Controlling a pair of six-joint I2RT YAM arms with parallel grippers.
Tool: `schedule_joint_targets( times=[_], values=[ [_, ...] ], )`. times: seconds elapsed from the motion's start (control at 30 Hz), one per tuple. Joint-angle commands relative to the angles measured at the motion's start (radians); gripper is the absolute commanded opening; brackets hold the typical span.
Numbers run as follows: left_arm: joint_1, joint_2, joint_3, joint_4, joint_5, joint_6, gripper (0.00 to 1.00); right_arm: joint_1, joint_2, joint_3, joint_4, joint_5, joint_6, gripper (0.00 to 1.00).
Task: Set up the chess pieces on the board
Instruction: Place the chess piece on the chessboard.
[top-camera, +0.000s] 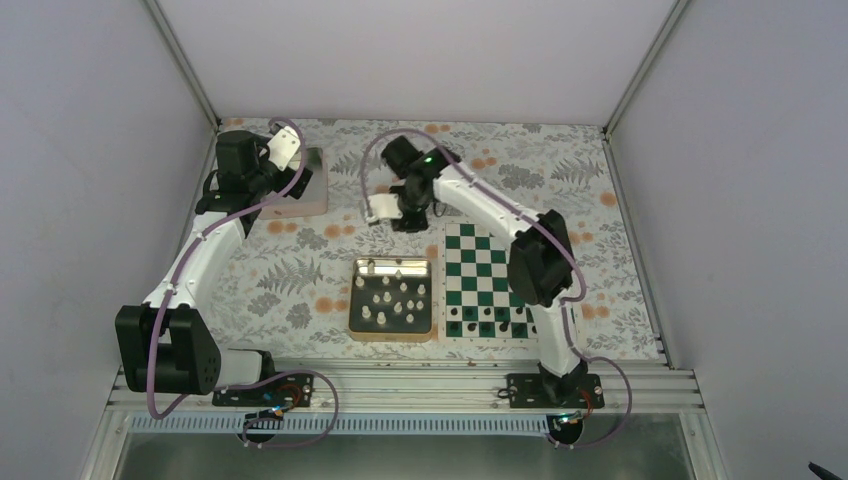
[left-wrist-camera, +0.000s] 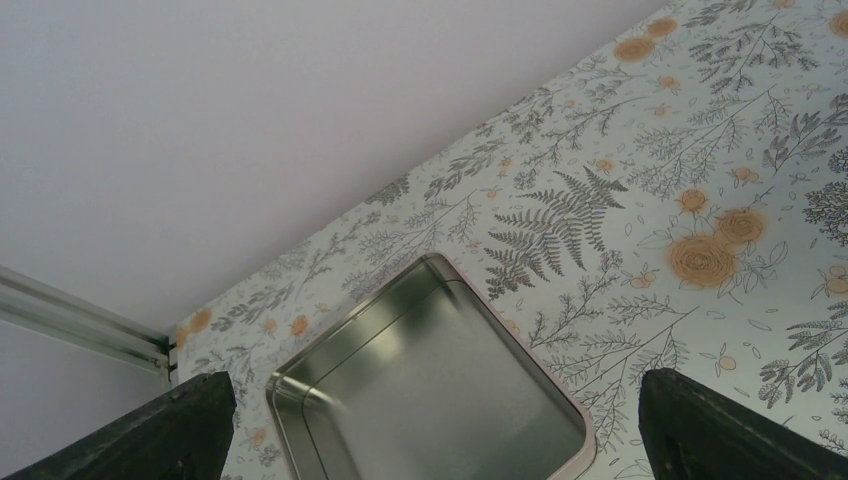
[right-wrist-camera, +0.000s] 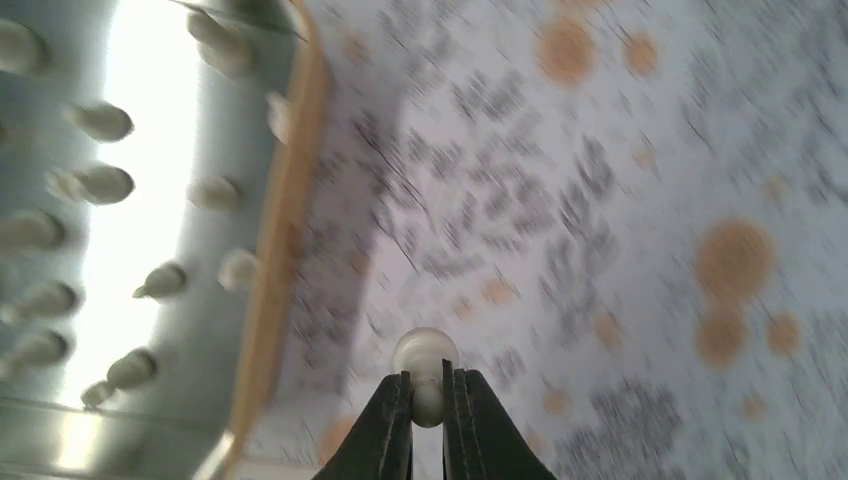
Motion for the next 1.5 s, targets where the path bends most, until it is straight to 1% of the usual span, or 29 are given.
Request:
schedule_joint_targets(
  times=[0.0, 0.2, 0.33, 0.63, 0.97, 1.17, 1.33, 1.47],
  values=[
    [0.004, -0.007, -0.007, 0.009, 0.017, 0.004, 1.0, -0.108, -0.043, 0.021, -0.041, 0.016, 0.016, 0.05],
    [0.003, -0.004, -0.007, 0.008, 0.019, 0.004, 1.0, -0.236, -0.017, -0.035, -0.032, 0.028, 0.009, 0.05],
    [0.004, -0.003, -0.007, 0.008, 0.019, 0.005, 1.0, -0.273, 0.006, -0.098, -0.018, 0.033, 0.01, 0.06],
    [0.004, 0.004, -0.002, 0.004, 0.023, 0.005, 1.0, -0.279, 0.039, -0.209, 0.006, 0.059, 0.031, 0.07],
    [0.003, 0.004, -0.002, 0.0, 0.025, 0.005, 1.0, -0.286, 0.083, -0.23, 0.007, 0.129, 0.059, 0.09],
    [0.003, 0.002, -0.003, 0.0, 0.025, 0.006, 1.0, -0.287, 0.091, -0.22, 0.009, 0.127, 0.062, 0.09],
    [0.004, 0.006, -0.001, -0.002, 0.028, 0.007, 1.0, -0.287, 0.092, -0.214, -0.002, 0.13, 0.066, 0.15],
    [0.004, 0.008, 0.002, -0.004, 0.03, 0.009, 1.0, -0.289, 0.063, -0.212, 0.0, 0.122, 0.072, 0.24]
  ],
)
